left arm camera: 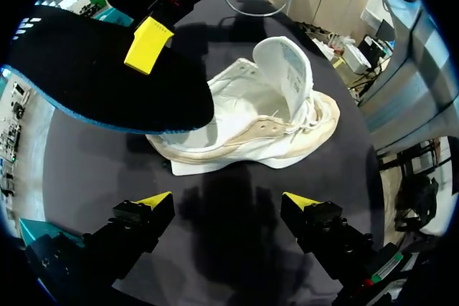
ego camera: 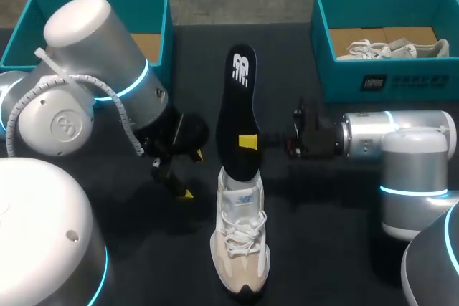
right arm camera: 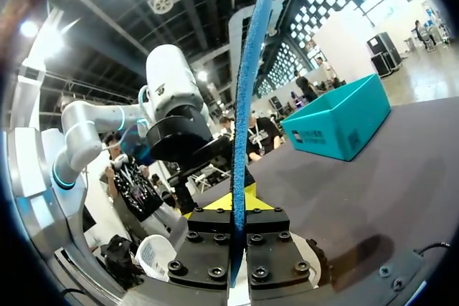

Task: Take the shoe out of the shoebox, open the shoe tongue, remove and reinsert the insole, then place the shoe into the shoebox

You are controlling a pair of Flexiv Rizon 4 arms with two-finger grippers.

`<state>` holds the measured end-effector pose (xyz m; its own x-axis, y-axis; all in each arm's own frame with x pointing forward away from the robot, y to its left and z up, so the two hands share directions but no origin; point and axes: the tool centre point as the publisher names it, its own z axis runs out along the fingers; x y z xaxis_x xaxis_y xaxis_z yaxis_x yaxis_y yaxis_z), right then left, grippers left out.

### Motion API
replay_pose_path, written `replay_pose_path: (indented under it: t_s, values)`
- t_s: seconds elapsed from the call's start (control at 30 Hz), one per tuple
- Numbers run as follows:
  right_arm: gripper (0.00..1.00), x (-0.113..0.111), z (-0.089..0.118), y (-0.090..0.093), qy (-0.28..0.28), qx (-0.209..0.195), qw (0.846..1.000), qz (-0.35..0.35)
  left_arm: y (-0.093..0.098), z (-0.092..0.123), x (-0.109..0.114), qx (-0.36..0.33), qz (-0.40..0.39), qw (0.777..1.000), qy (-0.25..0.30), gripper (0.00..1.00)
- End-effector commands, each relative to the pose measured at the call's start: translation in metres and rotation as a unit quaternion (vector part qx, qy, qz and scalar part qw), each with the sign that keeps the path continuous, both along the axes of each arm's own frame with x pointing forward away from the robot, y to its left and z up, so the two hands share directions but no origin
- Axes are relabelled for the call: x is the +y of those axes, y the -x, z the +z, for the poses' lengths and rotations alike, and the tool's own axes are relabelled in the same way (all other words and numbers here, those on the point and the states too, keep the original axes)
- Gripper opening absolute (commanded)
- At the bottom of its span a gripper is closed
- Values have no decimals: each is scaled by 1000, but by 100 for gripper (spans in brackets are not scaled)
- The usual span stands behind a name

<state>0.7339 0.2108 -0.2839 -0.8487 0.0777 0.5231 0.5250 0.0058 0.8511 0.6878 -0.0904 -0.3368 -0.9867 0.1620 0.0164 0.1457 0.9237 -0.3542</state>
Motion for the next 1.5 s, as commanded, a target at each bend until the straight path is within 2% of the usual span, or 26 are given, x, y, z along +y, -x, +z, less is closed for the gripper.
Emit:
replay_pose_path:
  t_s: [0.03, 0.9, 1.5]
  values:
    - [0, 1, 0, 1, -1, 0, 1000, -2, -3, -5, -6, 2, 5, 1000, -2, 100]
    - [0, 7, 7, -1, -10, 4, 1000, -15, -3, -5, -6, 2, 7, 1000, -2, 100]
    - [0, 15, 2, 0, -28, 15, 999, -42, -3, -5, -6, 2, 7, 1000, -2, 100]
